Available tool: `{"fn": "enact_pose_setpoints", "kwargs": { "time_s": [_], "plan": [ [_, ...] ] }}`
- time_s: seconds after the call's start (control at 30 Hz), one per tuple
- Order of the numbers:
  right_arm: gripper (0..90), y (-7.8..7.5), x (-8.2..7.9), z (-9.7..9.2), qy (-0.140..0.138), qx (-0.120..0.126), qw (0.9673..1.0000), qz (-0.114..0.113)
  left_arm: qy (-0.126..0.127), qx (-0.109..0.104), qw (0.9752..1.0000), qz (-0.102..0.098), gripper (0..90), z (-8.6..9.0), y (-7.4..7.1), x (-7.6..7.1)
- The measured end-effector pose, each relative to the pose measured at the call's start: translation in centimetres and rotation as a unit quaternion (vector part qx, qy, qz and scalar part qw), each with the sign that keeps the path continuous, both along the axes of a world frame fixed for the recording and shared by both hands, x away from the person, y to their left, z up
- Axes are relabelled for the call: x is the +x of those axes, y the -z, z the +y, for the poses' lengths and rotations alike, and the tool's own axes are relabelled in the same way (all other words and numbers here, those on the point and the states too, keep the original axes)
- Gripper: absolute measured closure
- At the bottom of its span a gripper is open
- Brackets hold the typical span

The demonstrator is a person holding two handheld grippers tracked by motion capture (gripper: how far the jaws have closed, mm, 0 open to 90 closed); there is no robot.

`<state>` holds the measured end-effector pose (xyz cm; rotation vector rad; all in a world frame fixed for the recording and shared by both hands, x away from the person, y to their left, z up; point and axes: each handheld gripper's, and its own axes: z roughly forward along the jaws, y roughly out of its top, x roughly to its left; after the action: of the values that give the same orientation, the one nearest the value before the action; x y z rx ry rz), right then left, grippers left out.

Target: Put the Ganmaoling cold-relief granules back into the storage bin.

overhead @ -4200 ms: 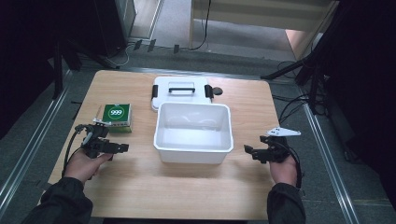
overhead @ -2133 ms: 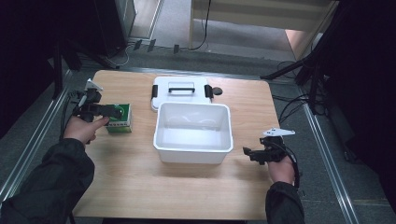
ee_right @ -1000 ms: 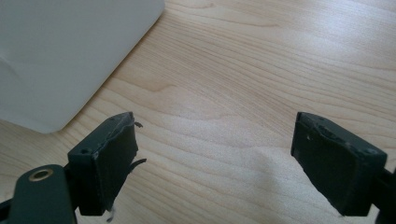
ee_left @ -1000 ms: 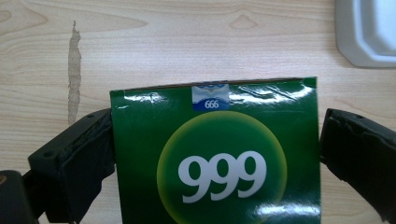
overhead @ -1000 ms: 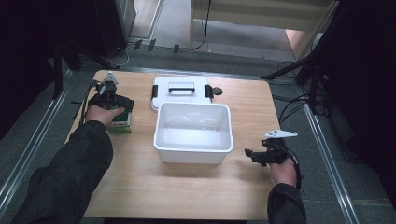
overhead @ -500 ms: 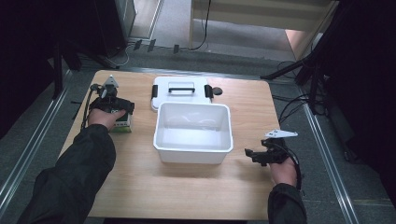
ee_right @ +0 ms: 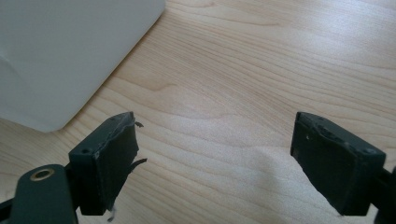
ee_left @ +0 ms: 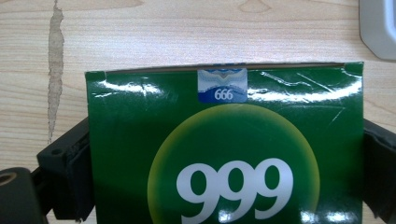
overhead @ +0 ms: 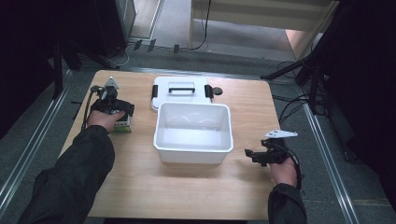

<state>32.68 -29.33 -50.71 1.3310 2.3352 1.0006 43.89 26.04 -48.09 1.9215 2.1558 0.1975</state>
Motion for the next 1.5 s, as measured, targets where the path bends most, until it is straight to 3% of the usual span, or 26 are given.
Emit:
{"fn": "enact_pose_setpoints", "kwargs": {
  "time_s": [0.63, 0.8, 0.83, 0.97, 1.5],
  "plan": [
    [15.5, 0.0, 0.1, 0.0, 0.001, 0.001, 1.0000, 0.001, -0.003, -0.021, 0.9997, 0.012, 5.0, 0.8, -0.4, 0.0],
    [15.5, 0.0, 0.1, 0.1, 0.001, 0.002, 1.0000, 0.003, 0.002, -0.017, 0.9997, 0.018, 5.0, 0.8, -0.6, 0.0],
    [15.5, 0.0, 0.1, 0.1, 0.000, 0.002, 1.0000, 0.003, 0.008, -0.007, 0.9997, 0.020, 5.0, 0.7, -0.8, 0.1],
    [15.5, 0.0, 0.1, 0.1, 0.000, 0.002, 1.0000, 0.002, 0.005, -0.013, 0.9999, 0.009, 5.0, 0.4, -1.8, 0.3],
    [15.5, 0.0, 0.2, 0.1, -0.003, 0.003, 1.0000, 0.001, 0.023, -0.020, 0.9995, 0.011, 5.1, -0.7, -5.8, 0.6]
  ]
}}
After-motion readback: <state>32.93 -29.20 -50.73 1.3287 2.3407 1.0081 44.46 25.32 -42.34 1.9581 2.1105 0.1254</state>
